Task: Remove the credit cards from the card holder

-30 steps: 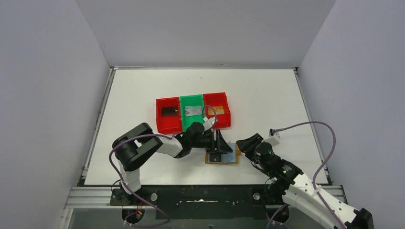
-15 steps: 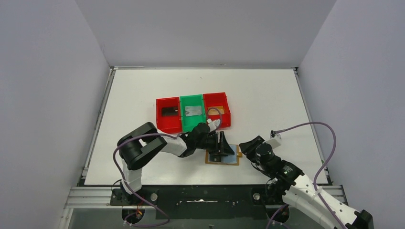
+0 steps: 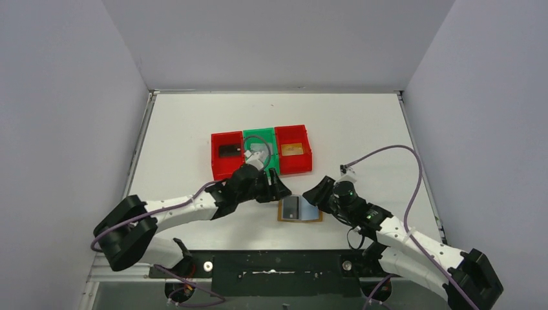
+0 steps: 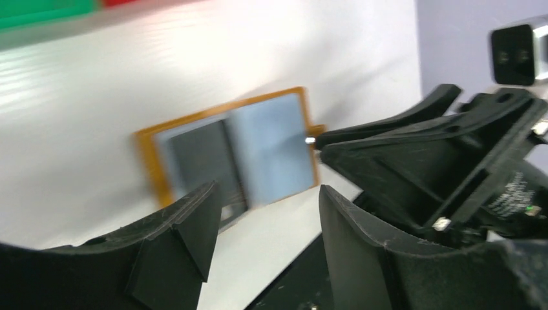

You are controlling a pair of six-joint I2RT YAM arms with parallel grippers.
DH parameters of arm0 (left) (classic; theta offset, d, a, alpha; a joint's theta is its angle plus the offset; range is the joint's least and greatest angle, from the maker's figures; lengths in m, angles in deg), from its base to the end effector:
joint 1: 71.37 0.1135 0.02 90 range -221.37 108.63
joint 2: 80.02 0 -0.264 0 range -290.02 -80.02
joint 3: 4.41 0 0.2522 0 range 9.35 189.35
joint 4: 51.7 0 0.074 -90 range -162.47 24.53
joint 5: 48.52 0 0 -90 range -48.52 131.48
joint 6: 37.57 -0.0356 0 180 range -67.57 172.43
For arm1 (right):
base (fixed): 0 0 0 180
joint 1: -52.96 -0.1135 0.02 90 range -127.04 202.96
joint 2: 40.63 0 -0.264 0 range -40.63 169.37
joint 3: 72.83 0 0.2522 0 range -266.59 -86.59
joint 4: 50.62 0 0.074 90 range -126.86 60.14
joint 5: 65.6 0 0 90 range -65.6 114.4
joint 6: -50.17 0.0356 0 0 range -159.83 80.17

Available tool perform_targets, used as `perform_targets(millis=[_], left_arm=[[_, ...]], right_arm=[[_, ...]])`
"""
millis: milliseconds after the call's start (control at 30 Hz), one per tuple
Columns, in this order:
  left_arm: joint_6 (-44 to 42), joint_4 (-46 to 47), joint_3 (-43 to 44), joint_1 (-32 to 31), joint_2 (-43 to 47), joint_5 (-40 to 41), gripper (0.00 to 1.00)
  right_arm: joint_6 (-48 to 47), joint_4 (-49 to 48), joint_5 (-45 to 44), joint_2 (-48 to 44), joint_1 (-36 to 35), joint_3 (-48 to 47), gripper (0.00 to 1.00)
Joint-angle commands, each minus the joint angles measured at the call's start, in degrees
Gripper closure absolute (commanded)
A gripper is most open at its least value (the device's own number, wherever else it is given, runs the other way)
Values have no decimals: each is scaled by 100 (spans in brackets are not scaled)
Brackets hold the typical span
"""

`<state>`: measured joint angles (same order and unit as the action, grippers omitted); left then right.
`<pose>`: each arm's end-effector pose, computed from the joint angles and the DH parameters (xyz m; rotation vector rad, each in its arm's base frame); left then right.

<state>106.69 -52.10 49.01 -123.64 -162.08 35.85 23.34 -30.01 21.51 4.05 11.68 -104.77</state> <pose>0.1812 -0.2398 0.2010 0.0269 2.3216 -1.1629 0.1288 0.1107 0.1833 0.4728 2.2782 0.9553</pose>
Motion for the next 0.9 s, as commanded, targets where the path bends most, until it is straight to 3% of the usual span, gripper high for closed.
perform_targets(millis=[0, 333, 867], left_arm=[[66, -652, -714, 309, 1035, 974, 42], [36, -1735, -1362, 775, 3082, 1658, 32], [-98, -2153, -1329, 841, 3171, 1633, 31]], right_arm=[[-394, -858, 718, 782, 10, -410, 58], [-603, -924, 997, 2134, -58, -714, 53], [-365, -1788, 1268, 3803, -691, -1097, 60]])
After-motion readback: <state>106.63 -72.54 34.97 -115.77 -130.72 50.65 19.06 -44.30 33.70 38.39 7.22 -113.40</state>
